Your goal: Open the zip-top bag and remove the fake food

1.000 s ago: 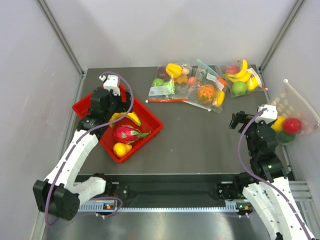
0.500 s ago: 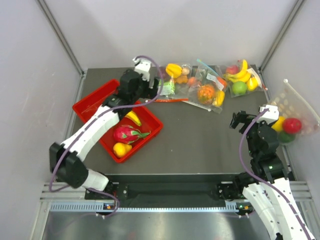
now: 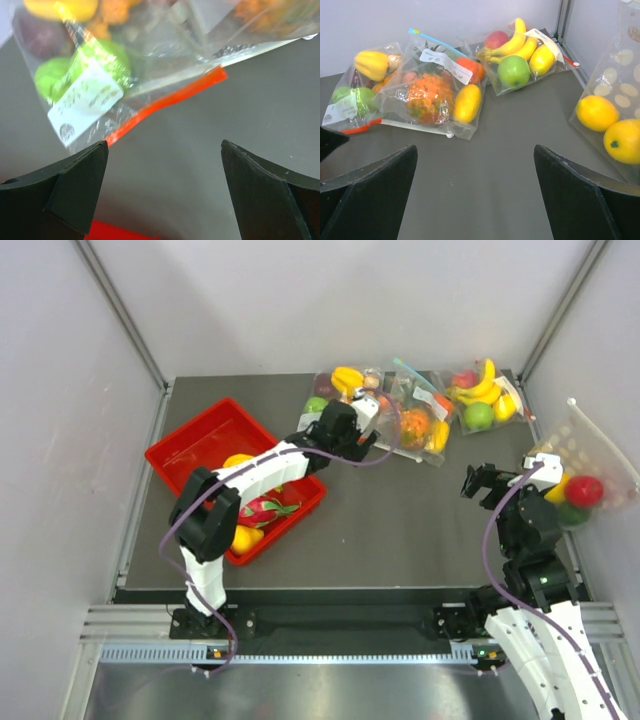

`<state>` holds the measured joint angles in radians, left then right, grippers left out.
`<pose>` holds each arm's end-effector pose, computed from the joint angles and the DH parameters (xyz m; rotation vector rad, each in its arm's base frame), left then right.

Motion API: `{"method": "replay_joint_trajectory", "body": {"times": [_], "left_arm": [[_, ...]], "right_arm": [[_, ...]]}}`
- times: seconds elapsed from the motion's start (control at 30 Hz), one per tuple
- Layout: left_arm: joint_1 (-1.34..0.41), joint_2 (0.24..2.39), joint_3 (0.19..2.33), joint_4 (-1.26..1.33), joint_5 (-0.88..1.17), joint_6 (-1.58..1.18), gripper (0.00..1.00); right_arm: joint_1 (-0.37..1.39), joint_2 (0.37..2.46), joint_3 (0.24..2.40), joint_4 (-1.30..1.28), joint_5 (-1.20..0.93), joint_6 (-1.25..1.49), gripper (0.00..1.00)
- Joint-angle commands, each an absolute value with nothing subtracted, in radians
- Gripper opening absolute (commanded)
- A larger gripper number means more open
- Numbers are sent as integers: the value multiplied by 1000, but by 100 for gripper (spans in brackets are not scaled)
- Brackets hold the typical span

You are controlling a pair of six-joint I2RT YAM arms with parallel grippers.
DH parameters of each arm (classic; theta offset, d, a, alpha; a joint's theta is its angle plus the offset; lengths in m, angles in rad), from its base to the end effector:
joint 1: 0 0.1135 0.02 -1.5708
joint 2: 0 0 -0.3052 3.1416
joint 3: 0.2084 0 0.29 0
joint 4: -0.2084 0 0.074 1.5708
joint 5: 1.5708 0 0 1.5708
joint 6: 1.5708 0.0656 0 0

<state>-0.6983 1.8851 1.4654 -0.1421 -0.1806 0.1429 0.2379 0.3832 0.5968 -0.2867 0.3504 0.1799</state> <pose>0.4021 -0.3222 0.2691 0.7699 1.9811 -0.1365 0.1382 0.0103 0.3365 0.2192 1.6248 0.0317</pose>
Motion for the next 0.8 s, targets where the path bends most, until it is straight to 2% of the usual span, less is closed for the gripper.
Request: {"method": "replay_joint_trajectory", "body": {"times": [0.0,0.33,0.63,0.67,0.77], "left_arm": [[-715,1913,1456,59,-202,262,99],[-735,2086,1519,152,-206,423,99],[-733,2187,1566,287,-299,476,97],[-732,2203,1575,294,-308,476,96],[-726,2230,1600,325,-328,477,81]], "right_arm": [[242,382,630,-287,338,192,100],[242,391,629,-281,325,192,100],[242,402,621,-270,327,193,100],[242,400,620,-270,322,193,100],[244,397,617,-270,318,195,100]]}}
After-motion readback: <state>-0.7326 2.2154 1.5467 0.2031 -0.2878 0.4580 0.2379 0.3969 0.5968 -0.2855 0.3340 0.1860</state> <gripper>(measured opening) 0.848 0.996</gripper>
